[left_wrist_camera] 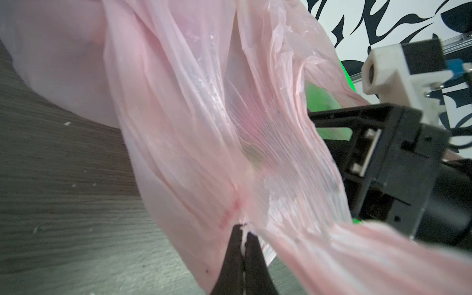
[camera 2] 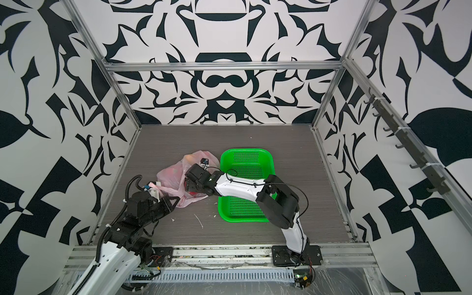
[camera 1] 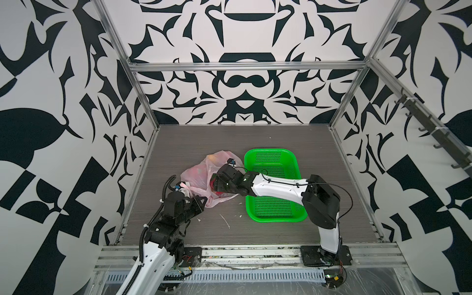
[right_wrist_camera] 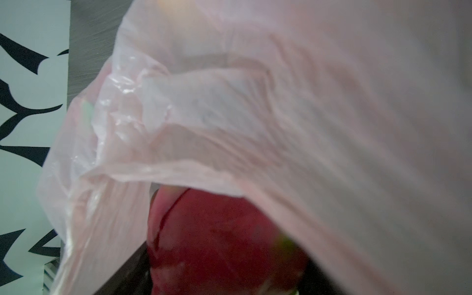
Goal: Untie the knot of the plastic bag and take out the fruit
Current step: Pick up the fruit from the plastic bag.
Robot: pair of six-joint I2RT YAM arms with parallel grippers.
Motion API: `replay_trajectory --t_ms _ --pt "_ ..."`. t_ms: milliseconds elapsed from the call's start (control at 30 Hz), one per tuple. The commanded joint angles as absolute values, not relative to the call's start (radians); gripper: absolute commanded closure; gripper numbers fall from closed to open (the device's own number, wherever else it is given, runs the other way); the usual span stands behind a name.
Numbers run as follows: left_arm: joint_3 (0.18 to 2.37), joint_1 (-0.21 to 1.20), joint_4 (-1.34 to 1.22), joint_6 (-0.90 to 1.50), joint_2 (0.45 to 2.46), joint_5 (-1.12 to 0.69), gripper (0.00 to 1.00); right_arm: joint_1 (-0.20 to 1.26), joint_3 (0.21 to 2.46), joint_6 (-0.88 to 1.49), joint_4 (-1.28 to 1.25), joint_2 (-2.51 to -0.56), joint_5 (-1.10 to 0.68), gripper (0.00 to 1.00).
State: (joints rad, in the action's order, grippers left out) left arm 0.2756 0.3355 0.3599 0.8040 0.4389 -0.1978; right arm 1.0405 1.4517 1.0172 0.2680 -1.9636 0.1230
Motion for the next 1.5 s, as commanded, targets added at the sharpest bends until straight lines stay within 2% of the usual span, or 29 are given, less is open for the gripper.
replay_trajectory --t_ms 0,367,900,1467 --pt "0.314 0.375 0.311 0.803 0.468 -0.146 1.00 1.047 1.452 0.986 0.242 -1.902 0.114 0.57" --pt "0.326 0.526 0.229 0.828 0.566 0.002 1.00 1.049 1.447 0.939 0.274 -1.849 0.125 0.59" --pt "0.325 0.529 0.286 0.837 0.499 0.072 1.00 1.048 1.435 0.830 0.336 -1.776 0.157 0.60" --pt "0.311 0.529 0.293 0.854 0.477 0.093 1.00 1.038 1.449 0.676 0.227 -1.732 0.000 0.61"
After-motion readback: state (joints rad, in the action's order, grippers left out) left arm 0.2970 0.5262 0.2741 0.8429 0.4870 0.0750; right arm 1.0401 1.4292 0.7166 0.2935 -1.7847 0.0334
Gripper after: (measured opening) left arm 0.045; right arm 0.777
